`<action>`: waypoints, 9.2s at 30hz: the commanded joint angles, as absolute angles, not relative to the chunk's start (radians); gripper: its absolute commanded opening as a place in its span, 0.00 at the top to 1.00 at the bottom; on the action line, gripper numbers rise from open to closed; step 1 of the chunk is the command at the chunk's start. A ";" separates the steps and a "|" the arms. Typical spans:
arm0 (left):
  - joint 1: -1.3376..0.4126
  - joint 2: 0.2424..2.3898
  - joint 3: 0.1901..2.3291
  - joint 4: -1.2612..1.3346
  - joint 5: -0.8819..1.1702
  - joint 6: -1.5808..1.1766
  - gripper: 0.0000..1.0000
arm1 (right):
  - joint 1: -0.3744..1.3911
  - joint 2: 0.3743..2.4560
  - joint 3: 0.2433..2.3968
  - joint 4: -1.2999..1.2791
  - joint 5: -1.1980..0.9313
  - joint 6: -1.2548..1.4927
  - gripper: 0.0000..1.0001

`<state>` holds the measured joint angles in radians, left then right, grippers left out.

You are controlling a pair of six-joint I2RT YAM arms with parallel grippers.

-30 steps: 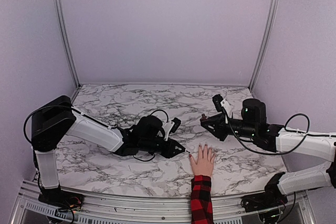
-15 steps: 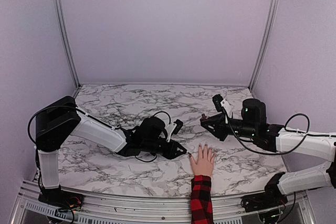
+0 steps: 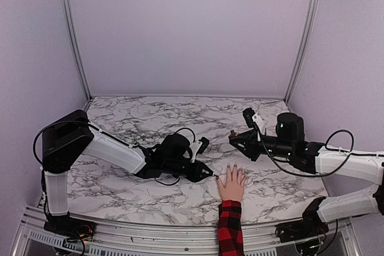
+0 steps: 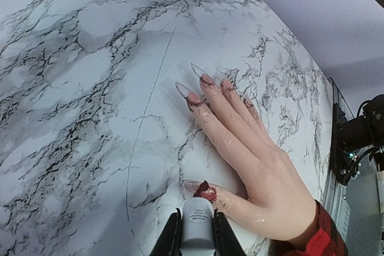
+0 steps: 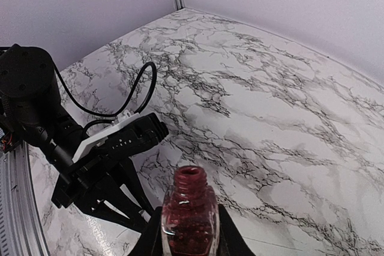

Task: Paint the nails
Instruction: Paint the nail with the hand.

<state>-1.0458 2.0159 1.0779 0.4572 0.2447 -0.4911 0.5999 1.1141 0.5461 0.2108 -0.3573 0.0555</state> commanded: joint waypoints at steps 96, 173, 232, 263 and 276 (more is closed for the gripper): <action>-1.015 1.994 1.120 0.374 0.189 -0.454 1.00 | 0.594 1.103 0.548 0.247 -0.355 0.051 1.00; -1.060 2.030 1.160 0.306 0.197 -0.389 1.00 | 0.594 1.095 0.543 0.248 -0.354 0.049 1.00; -0.937 1.611 0.775 0.631 0.172 -0.419 1.00 | 0.594 1.002 0.543 0.340 -0.474 0.074 1.00; -1.024 1.906 0.875 0.760 0.358 -0.046 1.00 | 0.577 1.054 0.630 0.229 -0.575 0.019 1.00; -1.025 1.998 0.917 0.812 0.367 -0.005 1.00 | 0.558 1.061 0.636 0.225 -0.585 0.031 1.00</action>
<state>-1.0203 1.9724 0.8883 0.7635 0.3447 -0.0288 0.5667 1.0668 0.5922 0.2234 -0.5716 0.0257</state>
